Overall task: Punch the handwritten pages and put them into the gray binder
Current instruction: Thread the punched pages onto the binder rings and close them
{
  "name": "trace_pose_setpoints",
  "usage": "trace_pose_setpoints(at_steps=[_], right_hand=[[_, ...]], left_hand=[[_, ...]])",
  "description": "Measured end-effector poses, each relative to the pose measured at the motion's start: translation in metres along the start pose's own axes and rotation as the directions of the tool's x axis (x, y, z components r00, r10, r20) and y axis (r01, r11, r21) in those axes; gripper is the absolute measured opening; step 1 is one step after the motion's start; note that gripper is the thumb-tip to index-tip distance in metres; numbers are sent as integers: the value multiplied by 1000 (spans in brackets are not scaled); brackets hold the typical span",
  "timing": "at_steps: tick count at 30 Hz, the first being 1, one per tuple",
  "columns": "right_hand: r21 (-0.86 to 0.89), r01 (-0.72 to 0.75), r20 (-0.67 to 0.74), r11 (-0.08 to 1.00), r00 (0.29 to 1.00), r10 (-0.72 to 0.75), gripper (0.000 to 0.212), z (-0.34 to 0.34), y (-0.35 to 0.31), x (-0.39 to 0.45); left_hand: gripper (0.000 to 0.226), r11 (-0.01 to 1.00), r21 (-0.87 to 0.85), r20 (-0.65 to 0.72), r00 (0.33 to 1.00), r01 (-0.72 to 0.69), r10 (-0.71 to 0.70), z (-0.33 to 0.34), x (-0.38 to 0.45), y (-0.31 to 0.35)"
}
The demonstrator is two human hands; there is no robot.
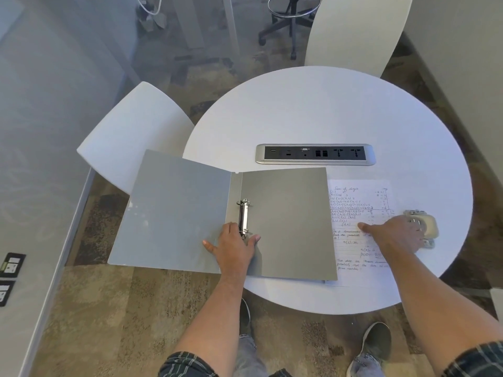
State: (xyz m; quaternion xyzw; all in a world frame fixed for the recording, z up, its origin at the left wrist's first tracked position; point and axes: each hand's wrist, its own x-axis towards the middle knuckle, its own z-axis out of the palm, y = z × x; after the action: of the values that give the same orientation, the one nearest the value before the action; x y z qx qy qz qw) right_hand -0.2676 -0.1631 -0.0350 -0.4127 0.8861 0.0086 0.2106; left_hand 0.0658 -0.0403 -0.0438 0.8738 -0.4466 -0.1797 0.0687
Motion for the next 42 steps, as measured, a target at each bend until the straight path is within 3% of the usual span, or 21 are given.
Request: trace_pose_setpoints(at_steps=[6,13,18,23,26,29,34,36,39,42], right_hand=[[99,-37,82,994,996,29,83,2,7,12],[250,185,-90,950,982,-167,31,-13,14,-28],[411,223,-137,884,974,-182,27,-34,27,-36],[617,241,-299,749,952,-60,25,-84,34,-35],[773,295,-364,562,931,11,14,-119,31,-37],[873,282,-283,397,957,-57,13,-132,23,-47],[859,246,-135,449,955,-264,17,-102,-4,-76],[865,221,-72,451,943,-325,12,-75,-15,-87],[853,145,67,501,922,-380,9,-31,-27,-102],[822,108,151,560,906,-396,13,2,-39,-113]], left_hand=[[65,1000,26,2,1000,9,-9,2,0,3],[65,999,31,71,997,9,-11,-5,-3,5],[85,999,32,169,986,5,-10,-6,-3,5],[96,1000,-9,214,977,11,-9,-6,-7,4],[100,999,-28,224,975,20,-13,-7,-11,3],[106,1000,-22,267,964,16,-10,-12,-15,7],[102,986,-142,315,948,85,-37,-16,-9,7],[89,943,-304,322,946,135,-32,-20,-5,4],[36,874,-477,280,959,90,54,-35,-11,5],[33,804,-568,396,915,177,79,-49,-17,4]])
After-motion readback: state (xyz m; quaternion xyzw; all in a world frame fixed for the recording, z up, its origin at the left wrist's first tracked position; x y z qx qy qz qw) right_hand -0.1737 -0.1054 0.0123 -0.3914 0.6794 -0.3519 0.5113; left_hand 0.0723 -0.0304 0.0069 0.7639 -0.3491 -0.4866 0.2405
